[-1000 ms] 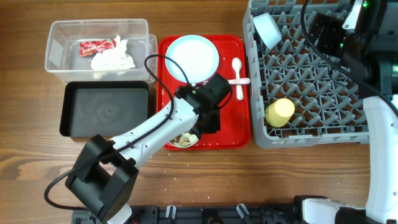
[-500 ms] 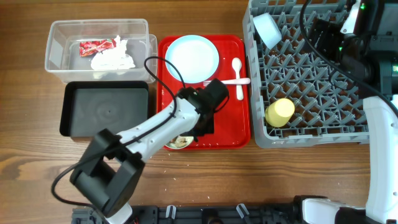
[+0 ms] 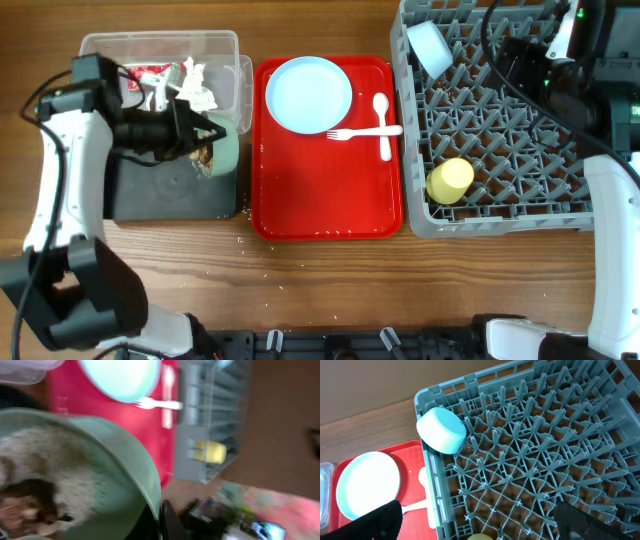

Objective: Sort waste into correct bins and load items into the dishwasher rack
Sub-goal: 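Tip the green bowl to empty rice into the black tray, set it back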

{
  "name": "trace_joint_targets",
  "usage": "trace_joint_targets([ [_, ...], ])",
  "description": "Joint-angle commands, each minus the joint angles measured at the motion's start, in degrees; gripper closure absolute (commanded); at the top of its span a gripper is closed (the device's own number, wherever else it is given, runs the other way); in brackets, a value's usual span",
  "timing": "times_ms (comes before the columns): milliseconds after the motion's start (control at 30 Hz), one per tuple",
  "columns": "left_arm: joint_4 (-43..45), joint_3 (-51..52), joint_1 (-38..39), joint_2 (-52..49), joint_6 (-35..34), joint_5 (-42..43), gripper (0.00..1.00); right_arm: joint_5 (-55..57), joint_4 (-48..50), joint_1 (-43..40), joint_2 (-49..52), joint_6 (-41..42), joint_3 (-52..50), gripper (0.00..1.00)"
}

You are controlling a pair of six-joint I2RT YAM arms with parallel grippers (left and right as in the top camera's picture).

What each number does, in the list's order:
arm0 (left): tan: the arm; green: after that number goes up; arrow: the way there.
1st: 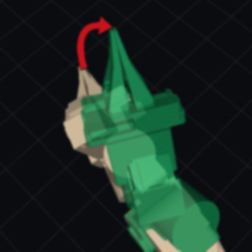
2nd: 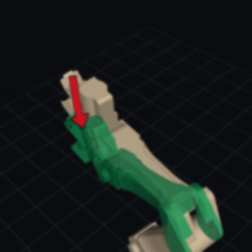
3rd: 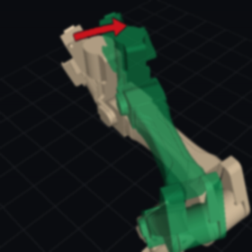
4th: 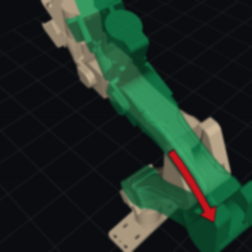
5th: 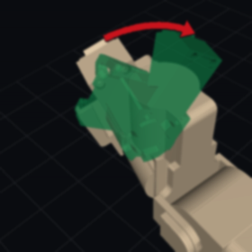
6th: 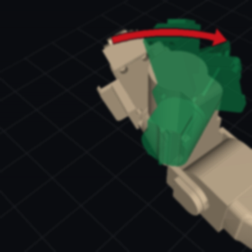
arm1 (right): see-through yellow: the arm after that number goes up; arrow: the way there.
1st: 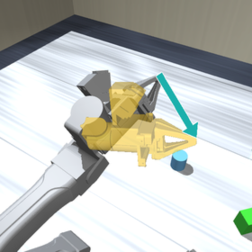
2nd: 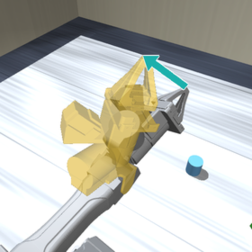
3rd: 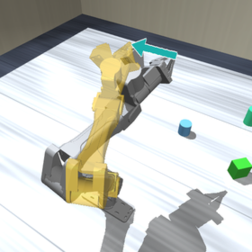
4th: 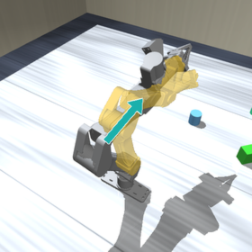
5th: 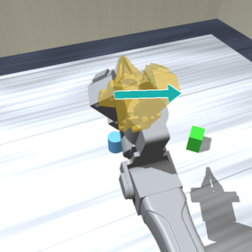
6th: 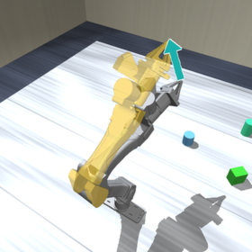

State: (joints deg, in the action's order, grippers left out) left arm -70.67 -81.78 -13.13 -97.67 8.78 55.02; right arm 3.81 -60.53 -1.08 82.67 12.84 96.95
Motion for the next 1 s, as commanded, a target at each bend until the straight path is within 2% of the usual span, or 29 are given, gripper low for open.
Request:
trace_joint_targets([
  [0, -3.41, 0.24, -4.68, -5.2, 11.08, 12.96, 0.96, -0.9, -0.63, -0.07, 0.37, 0.74, 0.02, 0.01],
  [100, -6.34, 0.24, -8.11, -9.03, 15.3, 16.15, 0.96, -0.92, -0.72, -0.07, 0.37, 0.76, 0.02, 0.01],
  [200, -6.97, 0.26, -11.23, -11.8, 15.28, 17.35, 0.96, -0.92, -1.16, -0.07, 0.39, 0.74, 0.02, 0.01],
  [367, -7.45, 3.96, -14.27, -15.61, 14.8, 26.45, 0.96, -0.92, -1.75, -0.07, 0.39, 0.76, 0.02, 0.01],
  [400, -9.84, 4.87, -14.64, -15.61, 14.82, 30.1, 0.96, -0.9, -1.92, -0.07, 0.39, 0.68, 0.02, 0.01],
  [533, -19.74, 4.87, -16.02, -15.58, 14.86, 35.39, 0.96, -0.9, -2.36, -0.07, 0.39, 0.68, 0.02, 0.01],
  [767, -20.98, 4.85, -16.02, -14.97, 15.89, 35.21, 0.96, -0.92, -2.36, -0.07, 0.37, 0.68, 0.02, 0.01],
  [833, -24.35, 4.72, -14.08, -12.2, 22.93, 35.1, 0.96, -0.92, -2.34, -0.07, 0.39, 0.68, 0.02, 0.01],
  [967, -23.87, 1.9, -7.5, -6.21, 25.49, 28.0, 0.96, -0.92, -2.05, -0.07, 0.39, 0.7, 0.02, 0.01],
])
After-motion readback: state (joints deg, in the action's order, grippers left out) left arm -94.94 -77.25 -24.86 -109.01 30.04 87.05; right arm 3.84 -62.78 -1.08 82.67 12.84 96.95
